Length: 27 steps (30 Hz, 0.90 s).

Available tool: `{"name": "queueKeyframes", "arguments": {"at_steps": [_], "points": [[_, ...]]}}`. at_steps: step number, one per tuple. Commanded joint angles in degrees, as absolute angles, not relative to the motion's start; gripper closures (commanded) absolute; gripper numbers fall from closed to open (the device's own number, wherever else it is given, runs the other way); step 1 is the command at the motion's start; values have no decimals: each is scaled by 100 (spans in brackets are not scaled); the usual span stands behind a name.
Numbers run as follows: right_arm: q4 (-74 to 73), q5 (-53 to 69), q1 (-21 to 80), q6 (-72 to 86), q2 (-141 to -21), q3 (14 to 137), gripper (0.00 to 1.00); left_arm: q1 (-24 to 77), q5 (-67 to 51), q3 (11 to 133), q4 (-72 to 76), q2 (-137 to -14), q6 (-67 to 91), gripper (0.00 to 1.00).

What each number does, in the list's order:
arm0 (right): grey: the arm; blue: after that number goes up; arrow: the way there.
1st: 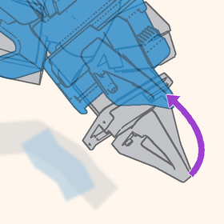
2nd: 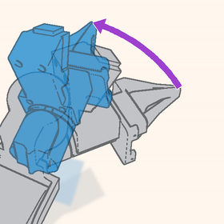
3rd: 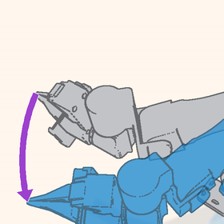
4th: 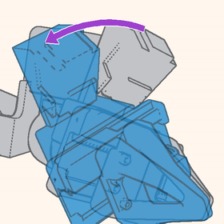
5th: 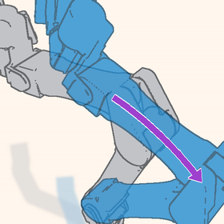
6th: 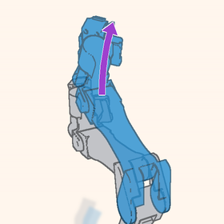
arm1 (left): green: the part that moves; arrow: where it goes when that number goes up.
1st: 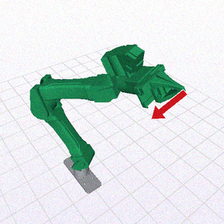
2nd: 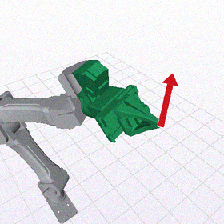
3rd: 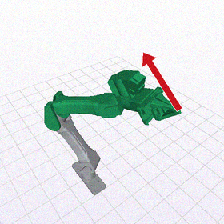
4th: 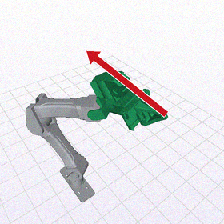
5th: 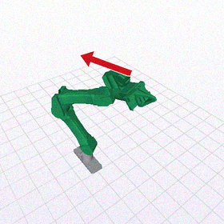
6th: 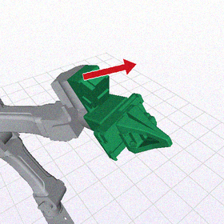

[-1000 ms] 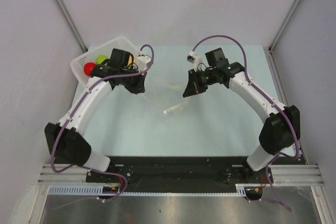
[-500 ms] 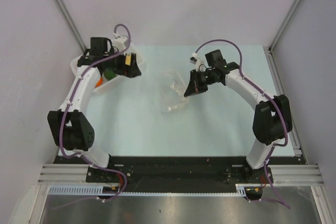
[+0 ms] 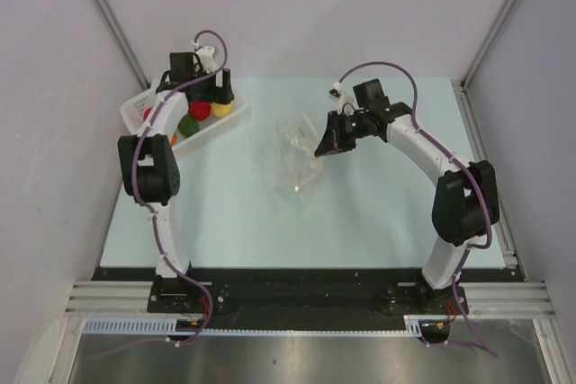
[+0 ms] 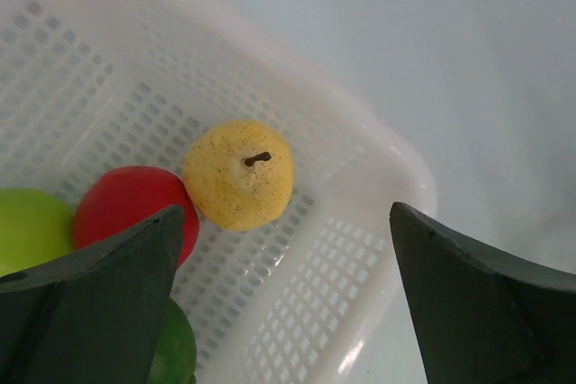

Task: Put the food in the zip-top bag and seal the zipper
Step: Pick up the fake fruit from the bin.

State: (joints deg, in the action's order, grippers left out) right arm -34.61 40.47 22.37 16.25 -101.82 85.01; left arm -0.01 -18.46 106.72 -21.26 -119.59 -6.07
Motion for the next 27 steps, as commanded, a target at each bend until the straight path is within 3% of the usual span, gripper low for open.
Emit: {"name": "queueKeyframes", "arguments": {"at_steps": [1, 13, 25, 27], "points": [[-3568, 3753, 2399, 1529, -9959, 8974, 100, 26, -1767, 11231, -1644, -12383, -782, 0], [-3639, 3753, 2452, 2364, -9967, 9070, 100, 44, -1450, 12392, -2311, -13658, -1063, 9], [-3560, 3559, 2443, 2821, -10485, 9562, 100, 35, -1783, 12296, -3190, -13755, -1564, 8], [-3507, 3568, 2452, 2813, -10661, 9659, 100, 26, -1889, 12287, -3208, -13729, -1521, 15]]}}
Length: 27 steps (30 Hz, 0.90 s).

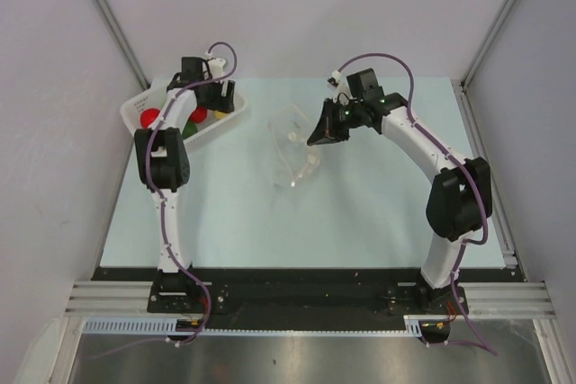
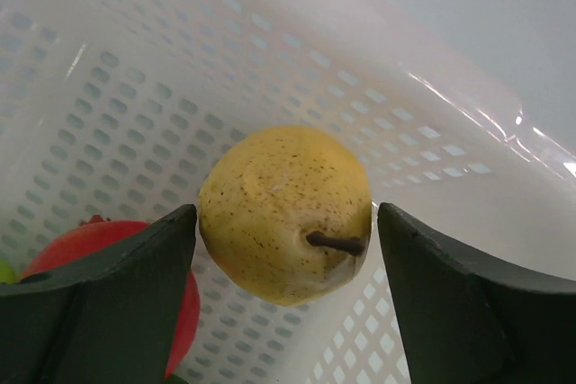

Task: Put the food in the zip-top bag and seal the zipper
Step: Pick up the fake fruit from the bin, then place the fake fruit in the zipper food storage bag.

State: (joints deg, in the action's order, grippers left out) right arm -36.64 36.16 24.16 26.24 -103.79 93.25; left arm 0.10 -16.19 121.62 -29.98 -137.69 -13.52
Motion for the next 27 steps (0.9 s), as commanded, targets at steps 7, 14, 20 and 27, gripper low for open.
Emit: {"name": "queueKeyframes", "arguments": {"at_steps": [7, 14, 20, 27], "points": [[-3305, 3682, 2531, 2892, -11170, 9958, 100, 18, -2268, 11674, -2462, -12886, -968, 52], [-3234, 3700, 2628, 2935, -11513, 10362, 100, 18, -2565, 11698, -2487, -11867, -607, 60], [-3112, 3700, 2707, 3006, -11593, 10529, 100, 122, -4041, 11365, -2812, -10812, 333, 60], [-3094, 3700, 2742, 2988, -11610, 10643, 100, 1184, -4456, 9758, -2558, -9458, 325, 59]]}}
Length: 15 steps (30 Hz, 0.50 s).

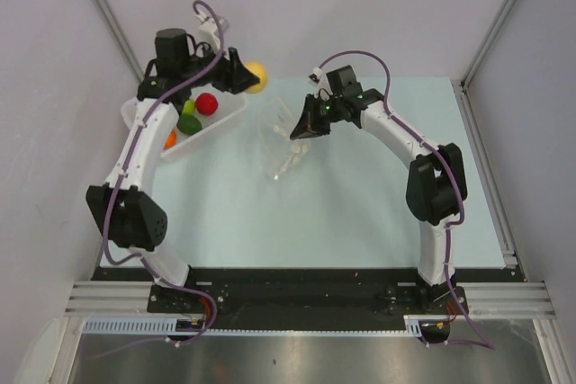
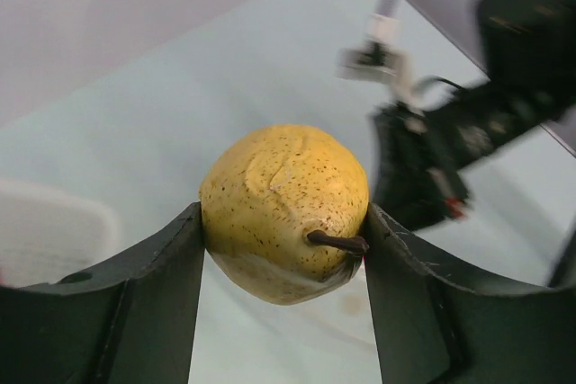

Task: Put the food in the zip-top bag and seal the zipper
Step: Place the fake fruit in the zipper food storage bag.

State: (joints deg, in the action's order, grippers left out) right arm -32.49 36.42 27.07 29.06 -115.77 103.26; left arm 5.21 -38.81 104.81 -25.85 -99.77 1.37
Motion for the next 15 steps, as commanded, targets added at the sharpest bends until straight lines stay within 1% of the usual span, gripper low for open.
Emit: {"name": "queueKeyframes", "arguments": {"at_steps": [1, 6, 11, 15], "points": [[-3085, 3709, 2742, 2997, -11602, 10644, 100, 1265, -4378, 9347, -2514, -9387, 369, 59], [-3103, 4104, 2707, 2962, -11479, 10626, 100, 1695, -3807, 8386, -2347, -9237, 360, 58], [-3024, 5086, 2488, 3041, -11329, 10538, 100, 1810, -3087, 8315, -2812, -9334, 431, 60], [-2831, 5729, 2356, 3531, -11162, 10345, 100, 1846, -2585, 8069, -2970, -9044, 221, 60]]}}
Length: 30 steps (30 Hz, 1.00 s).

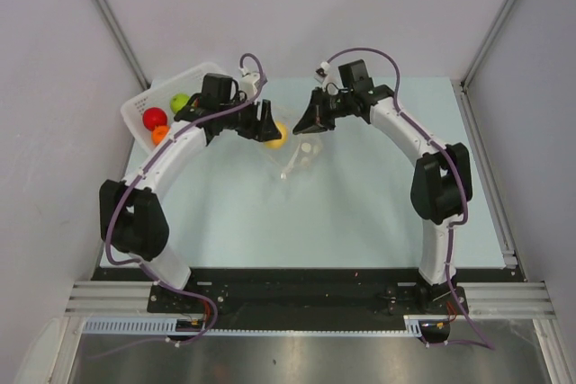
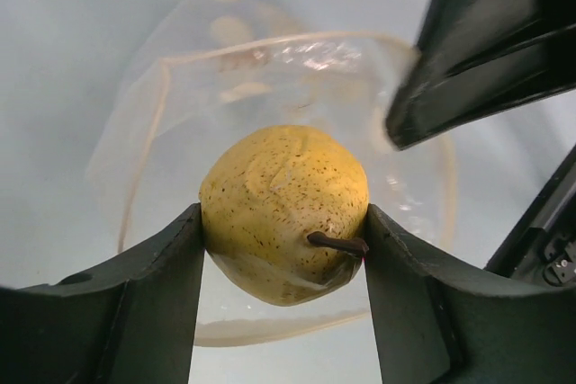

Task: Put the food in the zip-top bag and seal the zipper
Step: Place the fake fruit in the zipper food storage bag, then pick up the fake fruit from the bin.

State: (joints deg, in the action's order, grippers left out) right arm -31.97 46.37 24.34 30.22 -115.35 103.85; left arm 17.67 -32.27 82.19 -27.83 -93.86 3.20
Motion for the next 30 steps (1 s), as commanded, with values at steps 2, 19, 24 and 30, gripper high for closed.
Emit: {"name": "queueKeyframes", "arguments": {"at_steps": [2, 19, 24, 30], "points": [[-2560, 6080, 2338, 3848, -11092, 10170, 100, 1968, -2488, 8103, -3286, -8965, 62, 59], [-2803, 5327, 2180, 3252, -11382, 9861, 100, 1197, -3560, 9000, -2526, -8561, 500, 0], [-3023, 5037, 2188, 2893, -11408, 10133, 100, 318, -2216, 9131, -1752, -9139, 528, 0], [-3155, 4702, 2171, 2742, -11434, 10204, 100, 79, -952, 10016, -1528, -10571, -209, 0]]}}
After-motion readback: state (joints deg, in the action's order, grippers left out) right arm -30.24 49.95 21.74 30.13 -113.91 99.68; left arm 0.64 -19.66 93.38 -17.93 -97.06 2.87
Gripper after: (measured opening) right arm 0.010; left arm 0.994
